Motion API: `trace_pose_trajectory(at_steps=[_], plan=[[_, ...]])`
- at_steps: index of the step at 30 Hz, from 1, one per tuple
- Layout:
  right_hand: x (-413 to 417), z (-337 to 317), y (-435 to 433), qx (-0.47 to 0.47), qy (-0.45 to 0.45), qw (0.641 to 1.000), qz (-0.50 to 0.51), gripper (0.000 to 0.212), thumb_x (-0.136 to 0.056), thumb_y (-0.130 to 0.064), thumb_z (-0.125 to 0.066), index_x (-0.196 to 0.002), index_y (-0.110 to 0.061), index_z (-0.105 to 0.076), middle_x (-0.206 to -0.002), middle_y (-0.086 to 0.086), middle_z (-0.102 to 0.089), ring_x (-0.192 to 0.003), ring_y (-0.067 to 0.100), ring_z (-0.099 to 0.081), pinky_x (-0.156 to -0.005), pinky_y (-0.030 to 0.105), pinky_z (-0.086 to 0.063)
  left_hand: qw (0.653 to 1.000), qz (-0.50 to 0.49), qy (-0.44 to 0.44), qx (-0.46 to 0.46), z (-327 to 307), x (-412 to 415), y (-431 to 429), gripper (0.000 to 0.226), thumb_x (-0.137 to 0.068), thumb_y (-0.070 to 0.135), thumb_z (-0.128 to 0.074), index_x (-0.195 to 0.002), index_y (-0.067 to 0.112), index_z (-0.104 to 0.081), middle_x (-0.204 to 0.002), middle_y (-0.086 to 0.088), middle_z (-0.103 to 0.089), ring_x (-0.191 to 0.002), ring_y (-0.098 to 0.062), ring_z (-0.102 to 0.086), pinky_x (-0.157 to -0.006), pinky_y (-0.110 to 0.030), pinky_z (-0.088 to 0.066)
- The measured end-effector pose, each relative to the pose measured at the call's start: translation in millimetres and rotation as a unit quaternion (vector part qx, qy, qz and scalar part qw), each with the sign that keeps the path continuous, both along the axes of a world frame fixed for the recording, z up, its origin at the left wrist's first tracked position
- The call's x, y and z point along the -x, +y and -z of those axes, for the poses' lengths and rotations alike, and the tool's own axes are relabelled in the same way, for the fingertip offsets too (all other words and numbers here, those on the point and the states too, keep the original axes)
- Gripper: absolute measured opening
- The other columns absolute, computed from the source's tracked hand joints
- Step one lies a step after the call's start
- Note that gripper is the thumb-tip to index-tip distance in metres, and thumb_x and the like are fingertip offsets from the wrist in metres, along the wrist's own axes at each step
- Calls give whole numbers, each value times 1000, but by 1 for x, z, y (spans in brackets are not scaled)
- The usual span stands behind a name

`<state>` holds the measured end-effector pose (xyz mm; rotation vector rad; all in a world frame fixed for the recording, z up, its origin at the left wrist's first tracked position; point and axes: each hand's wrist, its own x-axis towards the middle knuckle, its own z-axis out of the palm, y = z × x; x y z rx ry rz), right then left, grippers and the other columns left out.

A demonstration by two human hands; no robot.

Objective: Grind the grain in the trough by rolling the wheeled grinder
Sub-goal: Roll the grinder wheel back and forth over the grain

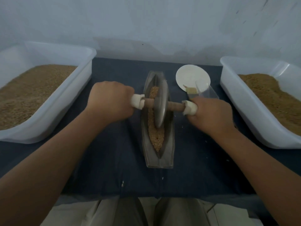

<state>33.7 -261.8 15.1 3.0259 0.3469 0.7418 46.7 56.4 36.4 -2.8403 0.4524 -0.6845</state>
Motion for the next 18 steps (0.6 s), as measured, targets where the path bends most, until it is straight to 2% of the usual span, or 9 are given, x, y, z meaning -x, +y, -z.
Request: trace_pose_trajectory(at_steps=[2,5,8,10,12,14,18], plan=[[-31,-1,8,-14,-15,1000,22,53,-94,-73,-40,-79,-25,-57,-64,-7,-52,-62,26,-57,-55,31,-39,999,-30,25,30,-6,-29,-7,34,-78,51,-61,-65,28,-40,-61,8,-39,-65,-31,-64,-59,-30,-37],[-60,-11,17,-18,1,999,39,47,-97,-62,-52,-72,-22,-49,-61,-4,-48,-63,32,-59,-57,31,-35,996,-47,48,65,-14,-48,-11,28,-76,48,-59,-67,25,-46,-65,6,-46,-72,-33,-67,-63,-33,-42],[-48,-18,12,13,18,999,26,42,-94,-62,-57,-74,-25,-49,-60,-6,-43,-64,30,-58,-56,31,-36,996,-37,45,62,-8,-31,-6,28,-77,49,-56,-66,25,-47,-62,7,-44,-62,-30,-57,-61,-32,-39],[-21,-16,5,42,6,999,5,38,-91,-63,-57,-76,-28,-52,-59,-8,-40,-61,28,-57,-52,31,-38,999,-19,18,43,4,-5,4,36,-78,50,-64,-62,28,-40,-57,10,-41,-53,-24,-47,-55,-28,-32],[9,-13,0,28,-14,999,-26,36,-87,-62,-59,-72,-30,-48,-56,-11,-34,-52,24,-53,-48,27,-37,999,4,-9,31,15,21,12,45,-74,51,-70,-60,30,-33,-52,11,-38,-44,-21,-43,-51,-23,-24],[24,-13,-4,-4,-33,998,-48,37,-81,-61,-60,-68,-33,-40,-54,-14,-27,-47,21,-46,-47,24,-34,999,22,-8,38,20,31,17,45,-71,51,-69,-60,31,-31,-50,11,-37,-41,-21,-42,-51,-21,-23],[-5,-11,4,1,-28,999,-18,45,-90,-69,-49,-72,-27,-52,-59,-10,-44,-55,23,-51,-50,29,-42,998,-14,3,53,16,-1,9,40,-79,58,-56,-59,28,-38,-55,9,-45,-48,-25,-47,-53,-26,-32]])
